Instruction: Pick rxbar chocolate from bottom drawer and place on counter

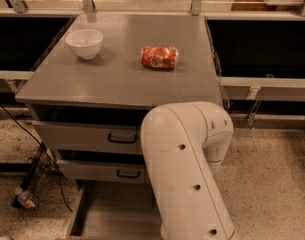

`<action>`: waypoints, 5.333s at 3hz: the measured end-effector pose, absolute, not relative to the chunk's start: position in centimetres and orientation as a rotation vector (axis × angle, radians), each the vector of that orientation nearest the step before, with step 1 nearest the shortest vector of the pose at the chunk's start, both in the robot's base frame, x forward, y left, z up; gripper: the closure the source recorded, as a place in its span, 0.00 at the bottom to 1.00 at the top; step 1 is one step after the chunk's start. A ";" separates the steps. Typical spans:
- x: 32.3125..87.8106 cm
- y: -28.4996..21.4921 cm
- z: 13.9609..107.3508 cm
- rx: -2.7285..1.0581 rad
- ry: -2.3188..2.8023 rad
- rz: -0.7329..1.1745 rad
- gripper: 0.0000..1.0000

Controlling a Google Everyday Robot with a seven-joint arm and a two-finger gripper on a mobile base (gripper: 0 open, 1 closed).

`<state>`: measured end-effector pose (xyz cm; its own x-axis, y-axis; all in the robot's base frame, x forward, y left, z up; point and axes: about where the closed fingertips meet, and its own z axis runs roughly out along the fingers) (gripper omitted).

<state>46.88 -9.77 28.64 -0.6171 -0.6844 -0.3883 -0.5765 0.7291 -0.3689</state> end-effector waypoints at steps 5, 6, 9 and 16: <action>48.1 -11.2 39.0 -0.924 2.208 -0.453 1.00; 49.1 -12.7 43.3 -0.885 2.130 -0.576 1.00; 48.2 -15.9 48.8 -0.830 2.061 -0.700 1.00; 47.8 -23.4 59.9 -0.644 1.901 -1.007 1.00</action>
Offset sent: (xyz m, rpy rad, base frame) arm -0.0004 0.0154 0.0915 -0.0128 -0.1938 0.0967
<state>47.75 -23.39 59.93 -0.4911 -0.7446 -0.4520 -0.0449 0.5398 -0.8406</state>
